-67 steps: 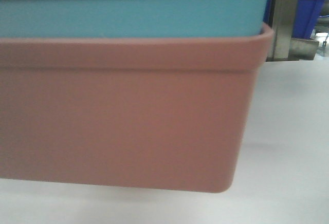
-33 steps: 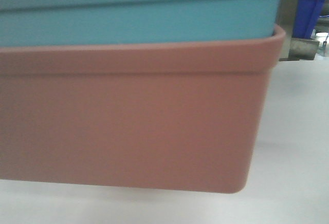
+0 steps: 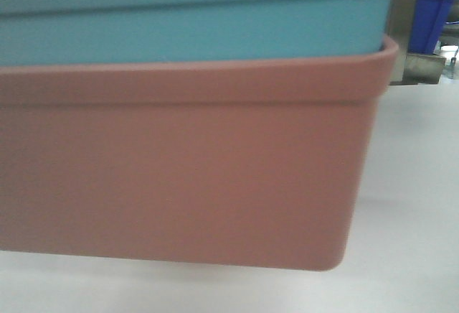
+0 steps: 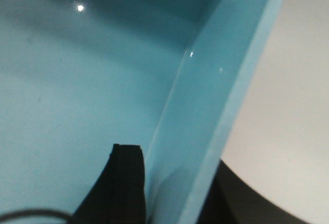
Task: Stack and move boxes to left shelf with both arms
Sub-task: 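Lift the stacked bins off the table with both grippers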
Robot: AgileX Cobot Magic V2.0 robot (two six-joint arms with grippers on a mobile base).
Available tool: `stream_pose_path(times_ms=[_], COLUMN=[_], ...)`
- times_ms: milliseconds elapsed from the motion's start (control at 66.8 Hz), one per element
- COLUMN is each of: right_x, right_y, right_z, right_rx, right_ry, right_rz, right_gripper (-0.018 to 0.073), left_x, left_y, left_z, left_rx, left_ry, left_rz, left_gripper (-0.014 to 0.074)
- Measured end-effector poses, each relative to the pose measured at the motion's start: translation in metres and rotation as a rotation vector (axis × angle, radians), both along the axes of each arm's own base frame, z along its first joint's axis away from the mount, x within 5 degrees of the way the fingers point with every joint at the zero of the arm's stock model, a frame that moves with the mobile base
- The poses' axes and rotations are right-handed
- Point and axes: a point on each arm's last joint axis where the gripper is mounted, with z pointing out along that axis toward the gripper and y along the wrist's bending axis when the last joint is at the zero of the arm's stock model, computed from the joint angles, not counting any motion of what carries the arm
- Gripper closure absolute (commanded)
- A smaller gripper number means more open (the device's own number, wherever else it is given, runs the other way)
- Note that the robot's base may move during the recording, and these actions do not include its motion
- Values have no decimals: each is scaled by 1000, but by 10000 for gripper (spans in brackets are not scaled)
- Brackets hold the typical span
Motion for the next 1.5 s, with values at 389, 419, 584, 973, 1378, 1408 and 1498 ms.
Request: stream_pose_path(times_ms=[389,419,584,973,1378,1408,1498], right_x=[0,0,0,0,0,0,0], right_y=[0,0,0,0,0,0,0], right_z=[0,0,0,0,0,0,0], right_rx=[0,0,0,0,0,0,0], right_ry=[0,0,0,0,0,0,0], right_rz=[0,0,0,0,0,0,0], right_gripper=[503,503,503,503,503,503,503], left_x=[0,0,0,0,0,0,0], left_y=[0,0,0,0,0,0,0], left_z=[0,0,0,0,0,0,0], left_rx=[-1,-1,-1,-1,-1,-1,-1], left_ry=[-1,-1,-1,-1,-1,-1,-1], left_rz=[-2,-2,-2,-2,-2,-2,-2], left_gripper=[606,606,606,606,606,606,606])
